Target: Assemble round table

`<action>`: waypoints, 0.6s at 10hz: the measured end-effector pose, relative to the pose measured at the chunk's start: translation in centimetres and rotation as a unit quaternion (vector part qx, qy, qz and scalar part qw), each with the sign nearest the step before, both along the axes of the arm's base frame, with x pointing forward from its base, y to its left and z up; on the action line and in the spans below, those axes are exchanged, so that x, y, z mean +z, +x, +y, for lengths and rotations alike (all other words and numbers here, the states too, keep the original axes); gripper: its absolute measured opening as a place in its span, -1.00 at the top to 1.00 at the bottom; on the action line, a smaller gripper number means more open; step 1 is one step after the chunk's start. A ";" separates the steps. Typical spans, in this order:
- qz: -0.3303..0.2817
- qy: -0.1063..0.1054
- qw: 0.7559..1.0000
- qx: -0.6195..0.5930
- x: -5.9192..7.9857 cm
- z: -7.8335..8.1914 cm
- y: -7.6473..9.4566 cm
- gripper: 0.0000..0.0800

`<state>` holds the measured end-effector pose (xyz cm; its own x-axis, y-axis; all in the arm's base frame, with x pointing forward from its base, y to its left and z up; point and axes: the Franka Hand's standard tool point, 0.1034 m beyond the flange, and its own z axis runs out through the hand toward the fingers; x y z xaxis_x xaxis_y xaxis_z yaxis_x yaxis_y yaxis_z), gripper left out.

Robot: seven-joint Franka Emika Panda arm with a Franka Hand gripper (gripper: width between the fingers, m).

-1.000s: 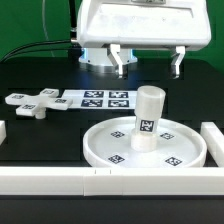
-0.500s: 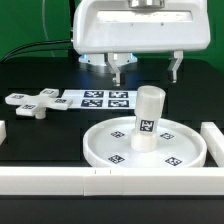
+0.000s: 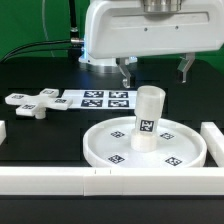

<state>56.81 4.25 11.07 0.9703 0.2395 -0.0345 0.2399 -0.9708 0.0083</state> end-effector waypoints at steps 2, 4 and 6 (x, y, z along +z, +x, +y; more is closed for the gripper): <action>-0.002 -0.003 0.999 0.043 -0.1 -0.1 1.3 -0.62; 0.000 -0.003 0.999 0.039 -0.2 0.0 1.2 -0.62; 0.003 -0.003 0.999 0.045 -0.8 -0.6 1.1 -0.62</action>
Offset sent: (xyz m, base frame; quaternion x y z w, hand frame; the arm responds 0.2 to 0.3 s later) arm 0.0000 0.0000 0.0000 0.0000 0.0000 0.0000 1.0000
